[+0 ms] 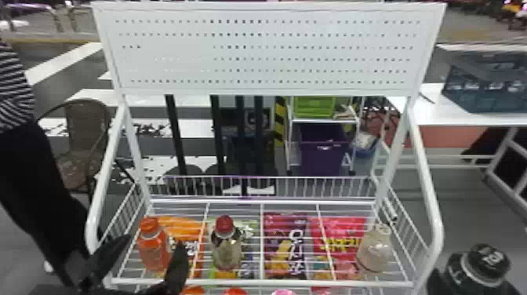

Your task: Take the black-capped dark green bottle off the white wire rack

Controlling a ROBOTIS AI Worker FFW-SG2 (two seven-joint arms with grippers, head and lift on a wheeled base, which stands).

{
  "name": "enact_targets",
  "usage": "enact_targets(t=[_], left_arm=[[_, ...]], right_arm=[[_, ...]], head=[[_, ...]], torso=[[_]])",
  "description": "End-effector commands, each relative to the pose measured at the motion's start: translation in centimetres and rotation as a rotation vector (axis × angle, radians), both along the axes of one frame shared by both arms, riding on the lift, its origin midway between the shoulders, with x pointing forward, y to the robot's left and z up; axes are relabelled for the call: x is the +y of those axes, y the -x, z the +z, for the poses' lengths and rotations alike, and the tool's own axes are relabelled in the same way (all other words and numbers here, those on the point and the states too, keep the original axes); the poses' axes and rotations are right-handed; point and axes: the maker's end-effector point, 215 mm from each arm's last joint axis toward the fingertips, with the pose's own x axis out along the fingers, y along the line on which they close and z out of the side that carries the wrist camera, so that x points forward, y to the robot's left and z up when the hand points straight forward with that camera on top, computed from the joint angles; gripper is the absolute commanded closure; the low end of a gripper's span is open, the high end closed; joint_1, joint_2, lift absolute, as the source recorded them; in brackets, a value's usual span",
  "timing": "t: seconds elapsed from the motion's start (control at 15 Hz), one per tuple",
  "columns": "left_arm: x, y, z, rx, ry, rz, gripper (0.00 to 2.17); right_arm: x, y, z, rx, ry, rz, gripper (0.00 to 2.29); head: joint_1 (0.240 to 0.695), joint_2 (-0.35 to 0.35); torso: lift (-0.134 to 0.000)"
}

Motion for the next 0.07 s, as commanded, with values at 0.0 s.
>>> enact_targets(t=[0.0], left_arm=[[-0.02, 0.05, -0.02, 0.002, -0.001, 0.000, 0.14]], right_arm=[[-0.37, 0.04, 0.07, -0.002, -0.005, -0.011, 1.67]], head=[[0.499, 0.000]], torso=[[0.000]])
